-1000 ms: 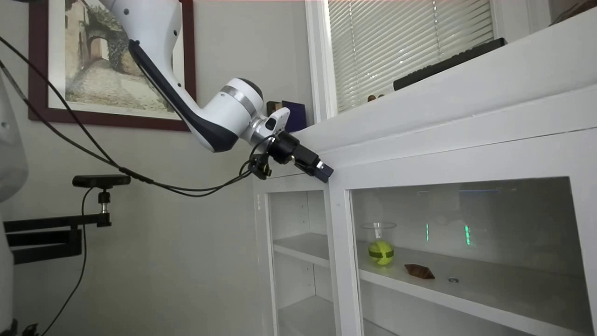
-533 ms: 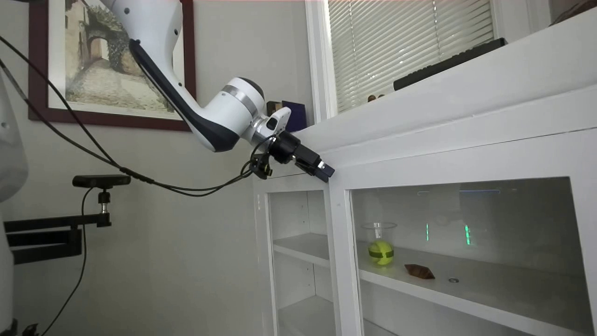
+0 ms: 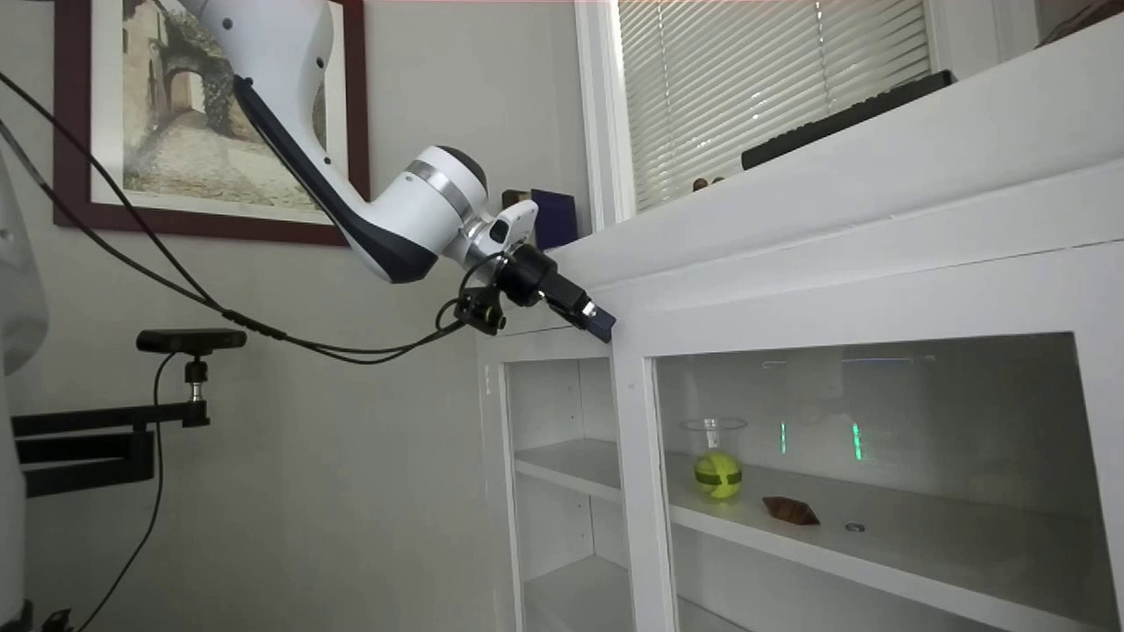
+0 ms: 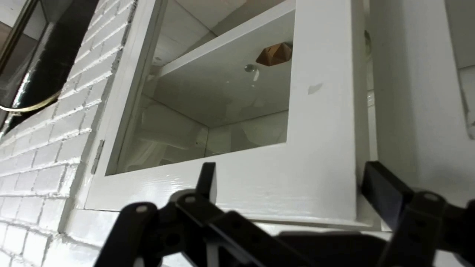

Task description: Open the right door of the cabinet.

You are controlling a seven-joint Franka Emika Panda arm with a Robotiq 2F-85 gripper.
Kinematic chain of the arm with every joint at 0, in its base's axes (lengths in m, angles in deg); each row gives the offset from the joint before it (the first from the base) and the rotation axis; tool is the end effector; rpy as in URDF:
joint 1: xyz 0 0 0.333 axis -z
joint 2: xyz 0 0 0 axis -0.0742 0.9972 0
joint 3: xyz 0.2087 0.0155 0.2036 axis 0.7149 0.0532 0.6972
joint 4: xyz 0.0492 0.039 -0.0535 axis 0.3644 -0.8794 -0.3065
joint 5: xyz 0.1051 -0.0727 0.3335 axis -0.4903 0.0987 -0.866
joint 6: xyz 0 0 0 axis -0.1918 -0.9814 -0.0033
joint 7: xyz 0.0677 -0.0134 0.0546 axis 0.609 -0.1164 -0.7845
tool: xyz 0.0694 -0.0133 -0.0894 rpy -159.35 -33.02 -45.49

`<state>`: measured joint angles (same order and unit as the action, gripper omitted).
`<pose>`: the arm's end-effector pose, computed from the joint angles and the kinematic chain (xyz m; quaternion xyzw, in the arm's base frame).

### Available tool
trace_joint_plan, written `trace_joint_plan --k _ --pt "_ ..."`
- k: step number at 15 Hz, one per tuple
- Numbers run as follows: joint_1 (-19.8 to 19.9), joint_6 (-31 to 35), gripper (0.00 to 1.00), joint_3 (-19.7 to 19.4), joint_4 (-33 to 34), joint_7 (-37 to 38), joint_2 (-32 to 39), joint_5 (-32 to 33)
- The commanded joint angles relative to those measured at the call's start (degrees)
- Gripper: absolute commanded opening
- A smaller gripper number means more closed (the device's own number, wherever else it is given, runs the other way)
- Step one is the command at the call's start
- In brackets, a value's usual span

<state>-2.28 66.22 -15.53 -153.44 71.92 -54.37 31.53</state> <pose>0.4627 0.1173 0.4026 0.8542 -0.2716 0.4017 0.1879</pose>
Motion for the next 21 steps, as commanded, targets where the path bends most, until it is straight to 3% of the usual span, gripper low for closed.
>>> trace_joint_plan --k 1,8,14,19,21 --pt "0.5 -6.2 1.00 -1.1 -3.7 -0.1 -5.4 -3.0" --pt "-2.1 -14.9 1.00 0.8 -10.3 -2.6 -14.4 -11.5" --pt "-7.0 -21.7 1.00 2.6 -12.1 -12.4 -20.4 -27.7" --pt "-8.8 -20.1 1.00 4.4 -10.5 -21.2 -21.2 -39.5" --pt "-8.6 -15.5 1.00 4.6 -11.2 -24.2 -21.5 -41.2"
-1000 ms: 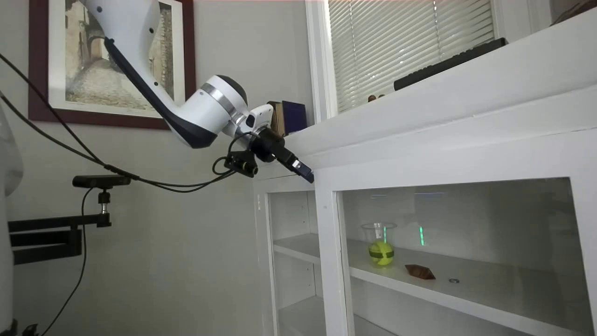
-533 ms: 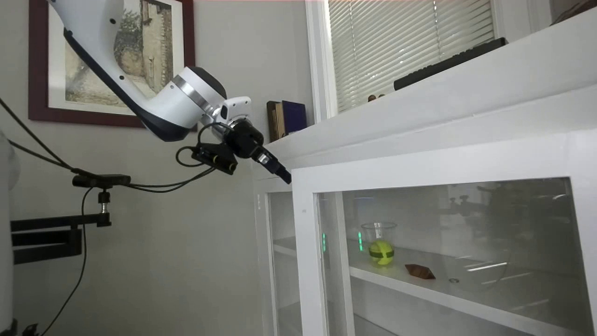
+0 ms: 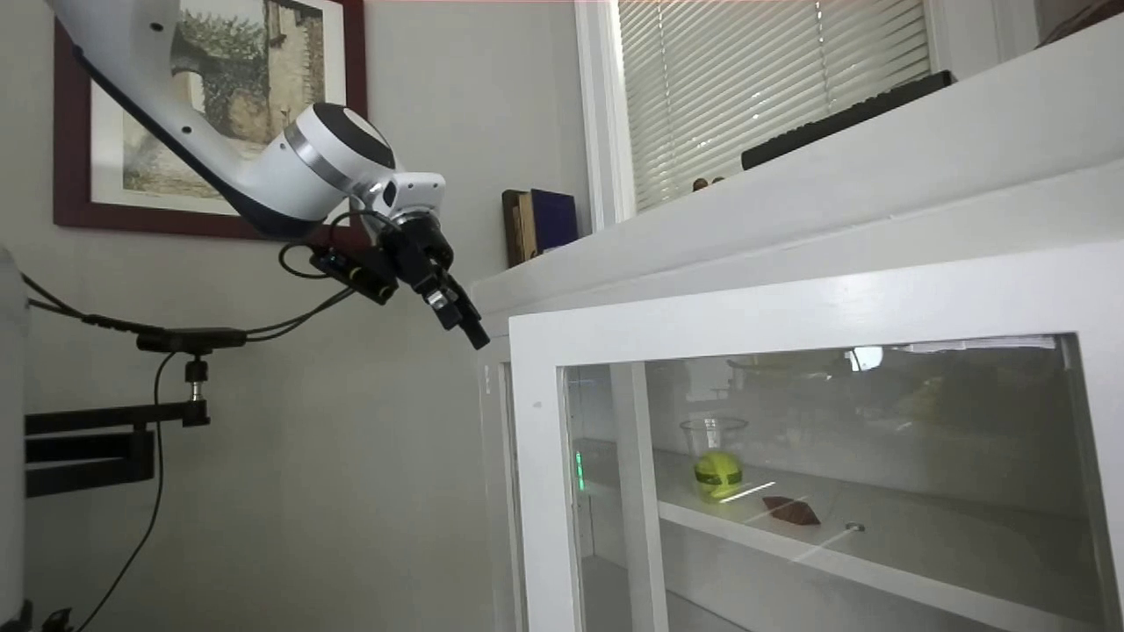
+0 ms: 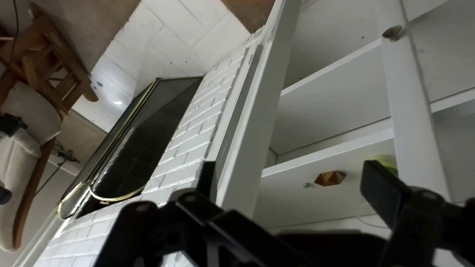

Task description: Open the right door of the cabinet.

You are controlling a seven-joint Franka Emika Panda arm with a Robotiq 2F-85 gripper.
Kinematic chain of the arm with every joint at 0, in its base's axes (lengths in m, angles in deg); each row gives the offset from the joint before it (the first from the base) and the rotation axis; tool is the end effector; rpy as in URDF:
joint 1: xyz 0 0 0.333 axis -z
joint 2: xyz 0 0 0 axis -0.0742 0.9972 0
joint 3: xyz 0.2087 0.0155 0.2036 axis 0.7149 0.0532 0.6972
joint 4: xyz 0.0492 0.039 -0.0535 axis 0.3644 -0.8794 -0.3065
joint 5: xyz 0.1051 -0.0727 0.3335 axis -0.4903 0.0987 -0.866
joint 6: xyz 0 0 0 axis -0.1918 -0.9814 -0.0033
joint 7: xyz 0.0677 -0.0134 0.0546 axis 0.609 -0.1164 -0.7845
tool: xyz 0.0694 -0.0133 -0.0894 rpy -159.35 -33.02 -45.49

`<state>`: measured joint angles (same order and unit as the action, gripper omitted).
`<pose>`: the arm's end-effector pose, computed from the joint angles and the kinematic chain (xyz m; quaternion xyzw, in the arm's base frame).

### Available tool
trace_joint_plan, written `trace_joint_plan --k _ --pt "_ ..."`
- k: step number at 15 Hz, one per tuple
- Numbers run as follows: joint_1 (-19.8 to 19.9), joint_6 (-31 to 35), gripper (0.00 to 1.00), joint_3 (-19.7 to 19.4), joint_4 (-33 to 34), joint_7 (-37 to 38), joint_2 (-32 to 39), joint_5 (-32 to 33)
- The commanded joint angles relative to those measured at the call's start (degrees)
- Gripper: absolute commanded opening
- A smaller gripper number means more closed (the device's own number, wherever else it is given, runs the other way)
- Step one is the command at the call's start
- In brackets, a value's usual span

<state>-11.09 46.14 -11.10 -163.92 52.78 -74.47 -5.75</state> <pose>0.3367 0.1515 0.4353 0.8986 -0.3170 0.2258 0.2027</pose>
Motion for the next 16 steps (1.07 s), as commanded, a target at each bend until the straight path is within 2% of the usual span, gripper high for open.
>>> trace_joint_plan --k 1,4,6,7,9,12,13,16 --pt "0.4 7.2 1.00 -0.2 -1.1 -8.7 -1.2 -3.9" --pt "1.6 17.4 1.00 -2.5 -2.6 -17.5 -0.9 -5.0" --pt "2.5 23.5 1.00 -5.6 -3.8 -25.8 -0.2 -8.3" --pt "-0.9 24.4 1.00 -10.2 -4.0 -29.4 0.5 -8.8" --pt "-4.0 24.0 1.00 -16.3 -4.4 -38.2 0.8 -11.5" --pt "-4.5 20.0 1.00 -21.4 -3.6 -48.9 0.4 -14.9" --pt "1.9 19.6 1.00 -16.2 -3.5 -54.2 0.4 -19.1" --pt "5.8 16.4 1.00 -14.3 -2.7 -60.8 0.3 -22.3"
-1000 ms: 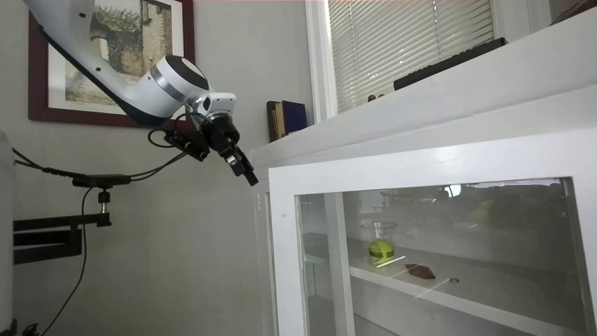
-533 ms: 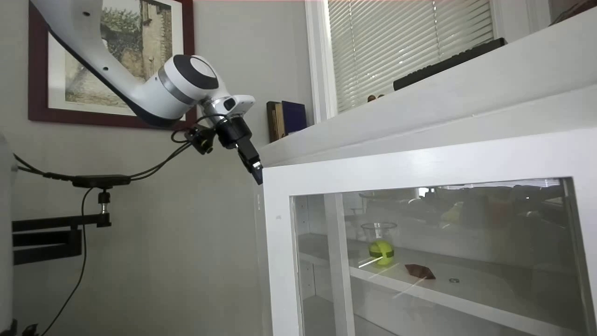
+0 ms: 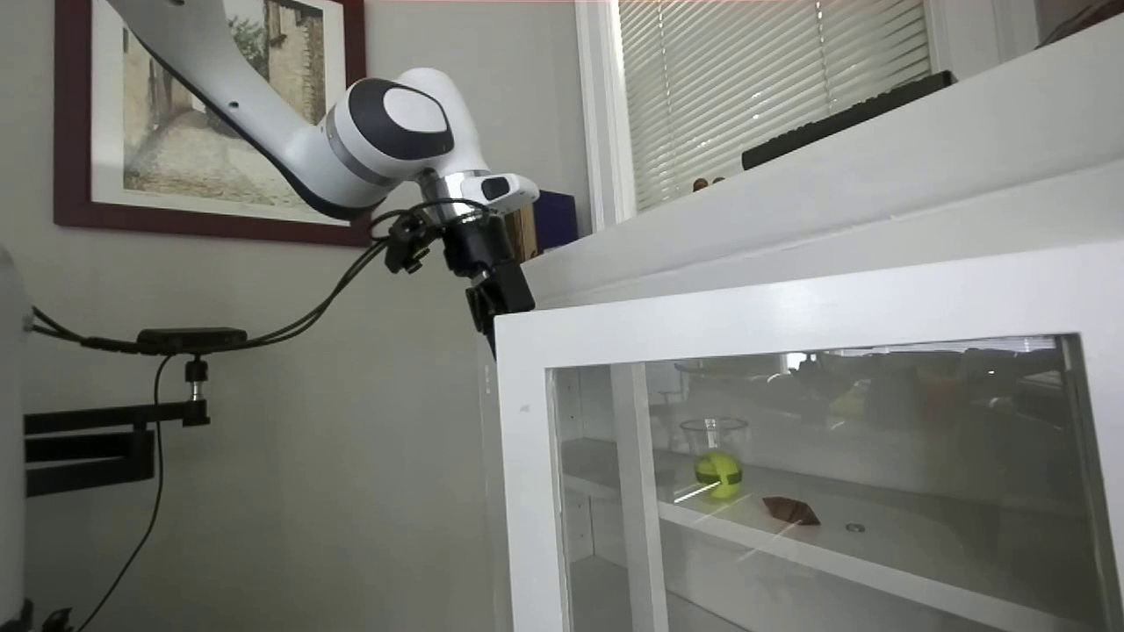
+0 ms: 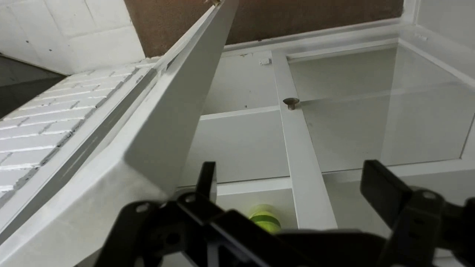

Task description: Open the right door of the cabinet.

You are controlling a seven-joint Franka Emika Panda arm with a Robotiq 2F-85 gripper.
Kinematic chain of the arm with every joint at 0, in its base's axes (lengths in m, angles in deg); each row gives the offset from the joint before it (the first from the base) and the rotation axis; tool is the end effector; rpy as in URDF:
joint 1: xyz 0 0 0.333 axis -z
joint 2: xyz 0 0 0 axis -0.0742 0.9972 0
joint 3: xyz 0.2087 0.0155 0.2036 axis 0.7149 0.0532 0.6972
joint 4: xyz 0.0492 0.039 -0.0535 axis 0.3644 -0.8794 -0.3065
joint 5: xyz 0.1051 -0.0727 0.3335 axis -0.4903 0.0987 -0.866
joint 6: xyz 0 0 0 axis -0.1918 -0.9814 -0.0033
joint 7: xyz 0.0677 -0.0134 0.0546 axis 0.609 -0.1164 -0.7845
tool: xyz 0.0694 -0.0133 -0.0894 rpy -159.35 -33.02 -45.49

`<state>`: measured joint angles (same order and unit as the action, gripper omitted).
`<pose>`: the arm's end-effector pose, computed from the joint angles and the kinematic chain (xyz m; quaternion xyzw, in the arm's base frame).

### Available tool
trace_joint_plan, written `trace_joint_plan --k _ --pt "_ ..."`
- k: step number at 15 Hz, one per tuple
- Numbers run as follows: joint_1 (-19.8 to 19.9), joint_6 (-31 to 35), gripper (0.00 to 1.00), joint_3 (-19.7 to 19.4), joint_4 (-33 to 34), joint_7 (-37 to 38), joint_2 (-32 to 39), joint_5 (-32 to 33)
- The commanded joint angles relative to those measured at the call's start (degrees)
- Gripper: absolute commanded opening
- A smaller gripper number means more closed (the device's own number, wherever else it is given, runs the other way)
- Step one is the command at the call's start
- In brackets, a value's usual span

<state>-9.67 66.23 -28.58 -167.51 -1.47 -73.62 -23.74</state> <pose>0.3827 0.0672 0.4289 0.9880 -0.0636 0.1351 0.0393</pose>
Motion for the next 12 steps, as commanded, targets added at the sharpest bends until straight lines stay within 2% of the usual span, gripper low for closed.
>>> trace_joint_plan --k 1,7,12 --pt "5.3 -4.9 1.00 3.9 1.1 -8.1 -0.6 -5.2" --pt "10.1 -12.0 1.00 7.2 2.7 -10.1 -1.7 -4.4" --pt "12.2 -17.5 1.00 7.6 3.9 -10.6 -2.8 -3.7"
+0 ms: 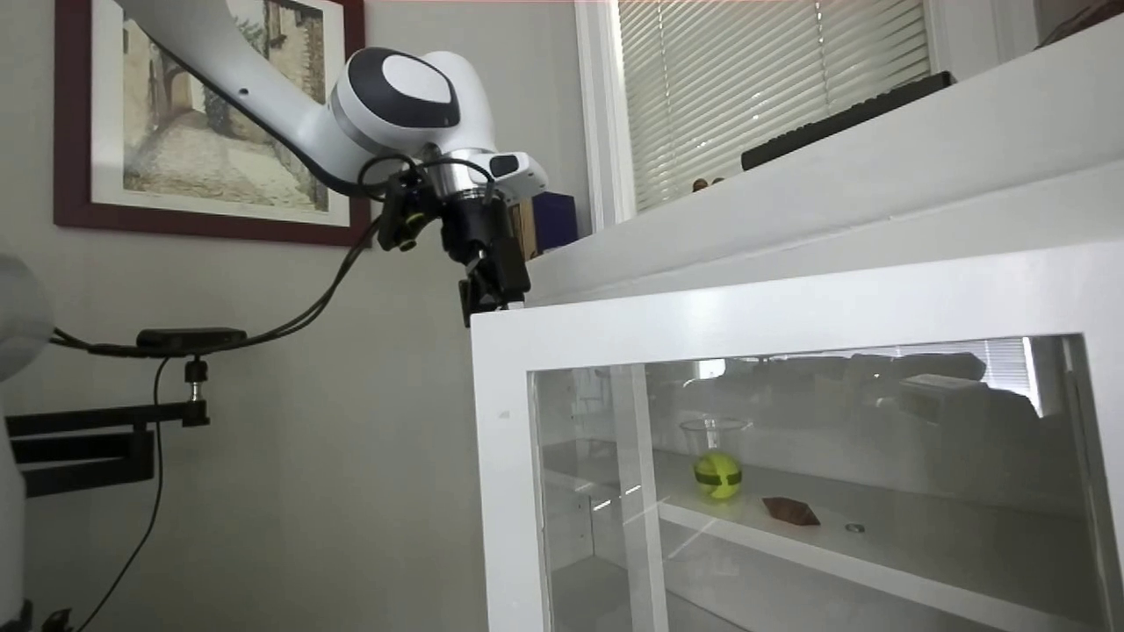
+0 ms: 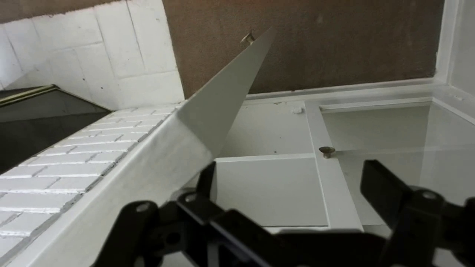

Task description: Open the right door of the cabinet.

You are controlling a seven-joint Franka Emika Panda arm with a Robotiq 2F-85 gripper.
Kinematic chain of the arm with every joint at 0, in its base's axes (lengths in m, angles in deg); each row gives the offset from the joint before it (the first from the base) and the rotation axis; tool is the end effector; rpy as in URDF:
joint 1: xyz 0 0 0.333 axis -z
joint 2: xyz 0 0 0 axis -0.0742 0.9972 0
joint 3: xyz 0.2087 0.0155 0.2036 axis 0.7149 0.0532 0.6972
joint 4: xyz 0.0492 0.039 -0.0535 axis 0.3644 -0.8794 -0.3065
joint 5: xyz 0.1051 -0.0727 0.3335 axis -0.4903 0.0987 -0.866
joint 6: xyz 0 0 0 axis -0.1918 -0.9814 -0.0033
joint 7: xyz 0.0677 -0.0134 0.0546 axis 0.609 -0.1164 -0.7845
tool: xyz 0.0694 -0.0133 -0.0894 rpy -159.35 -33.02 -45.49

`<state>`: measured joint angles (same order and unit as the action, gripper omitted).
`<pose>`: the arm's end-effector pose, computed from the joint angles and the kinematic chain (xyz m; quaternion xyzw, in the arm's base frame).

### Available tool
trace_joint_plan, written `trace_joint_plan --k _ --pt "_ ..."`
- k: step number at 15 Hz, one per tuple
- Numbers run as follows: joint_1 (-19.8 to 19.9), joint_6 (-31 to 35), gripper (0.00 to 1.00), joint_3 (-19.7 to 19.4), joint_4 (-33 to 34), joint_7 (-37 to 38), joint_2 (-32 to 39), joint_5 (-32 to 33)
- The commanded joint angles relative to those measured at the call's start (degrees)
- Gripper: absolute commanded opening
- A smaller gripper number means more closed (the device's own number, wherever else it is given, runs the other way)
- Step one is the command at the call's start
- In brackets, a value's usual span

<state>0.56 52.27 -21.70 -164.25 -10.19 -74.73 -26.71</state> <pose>0.3718 0.0378 0.4371 0.9935 -0.0512 0.0508 0.0882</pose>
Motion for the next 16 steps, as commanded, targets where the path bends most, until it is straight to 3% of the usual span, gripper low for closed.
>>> trace_joint_plan --k 1,16 --pt "2.4 -3.9 1.00 0.5 0.5 -2.0 -2.0 -0.6" --pt "11.4 -3.3 1.00 -2.3 -2.0 -2.3 -4.1 3.2"
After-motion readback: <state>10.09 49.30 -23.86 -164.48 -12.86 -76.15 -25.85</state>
